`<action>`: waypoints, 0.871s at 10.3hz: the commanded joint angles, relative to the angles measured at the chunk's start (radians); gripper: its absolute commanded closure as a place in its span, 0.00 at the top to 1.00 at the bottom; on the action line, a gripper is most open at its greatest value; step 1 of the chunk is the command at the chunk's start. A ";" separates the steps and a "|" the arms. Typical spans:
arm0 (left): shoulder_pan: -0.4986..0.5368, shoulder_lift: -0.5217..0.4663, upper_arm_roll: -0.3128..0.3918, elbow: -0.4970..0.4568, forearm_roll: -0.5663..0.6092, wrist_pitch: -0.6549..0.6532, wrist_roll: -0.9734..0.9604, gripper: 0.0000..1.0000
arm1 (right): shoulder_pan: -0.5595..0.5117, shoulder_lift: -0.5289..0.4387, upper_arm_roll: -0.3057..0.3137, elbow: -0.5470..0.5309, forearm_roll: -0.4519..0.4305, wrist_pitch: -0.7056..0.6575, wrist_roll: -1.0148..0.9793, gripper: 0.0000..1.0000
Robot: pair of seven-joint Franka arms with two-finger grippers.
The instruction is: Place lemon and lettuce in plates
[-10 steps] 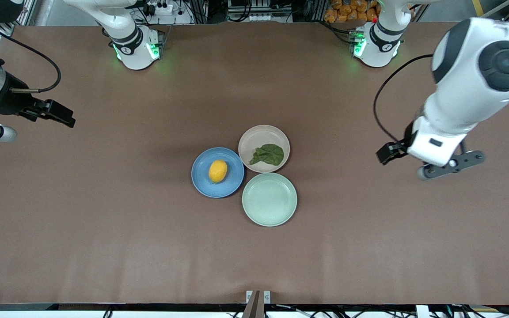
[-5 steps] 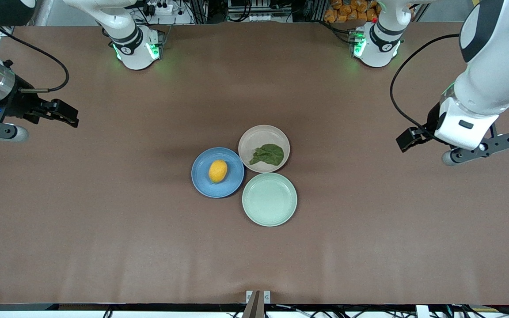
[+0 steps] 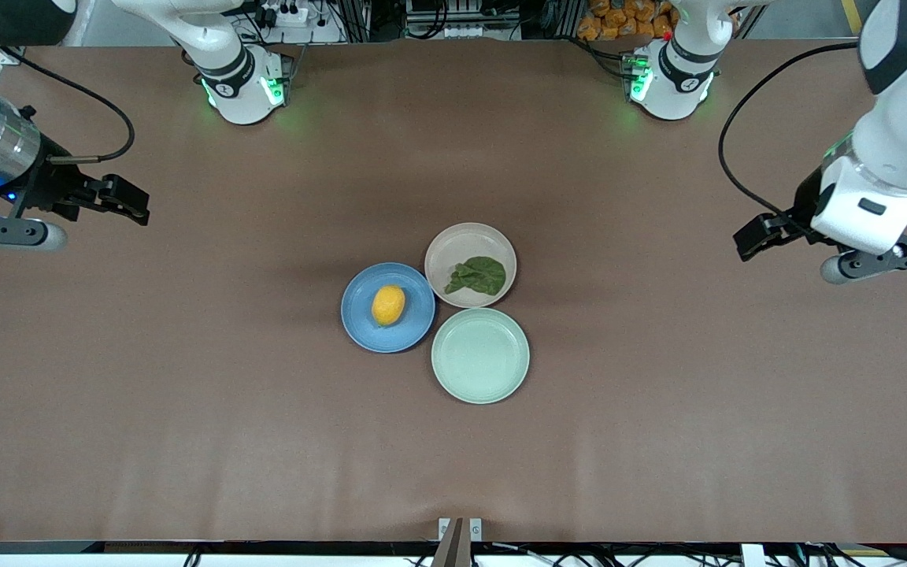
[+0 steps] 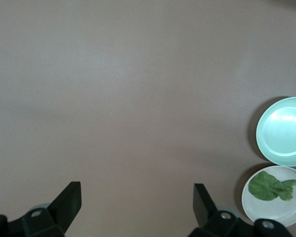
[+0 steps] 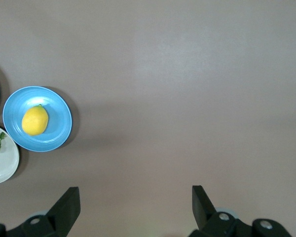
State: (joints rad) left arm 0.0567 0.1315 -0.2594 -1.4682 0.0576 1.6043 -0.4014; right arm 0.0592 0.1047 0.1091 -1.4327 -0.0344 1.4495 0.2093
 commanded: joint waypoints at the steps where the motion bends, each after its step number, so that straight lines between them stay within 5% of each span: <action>1: 0.005 -0.046 0.074 -0.031 -0.071 -0.007 0.104 1.00 | 0.008 -0.011 -0.002 -0.014 -0.016 0.008 -0.048 1.00; 9: -0.004 -0.104 0.075 -0.024 -0.074 -0.090 0.145 1.00 | 0.004 -0.017 -0.006 -0.038 -0.013 0.045 -0.048 1.00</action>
State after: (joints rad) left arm 0.0517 0.0620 -0.1862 -1.4743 0.0063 1.5307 -0.2880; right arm 0.0625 0.1048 0.1049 -1.4448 -0.0344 1.4773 0.1708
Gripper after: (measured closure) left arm 0.000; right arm 0.000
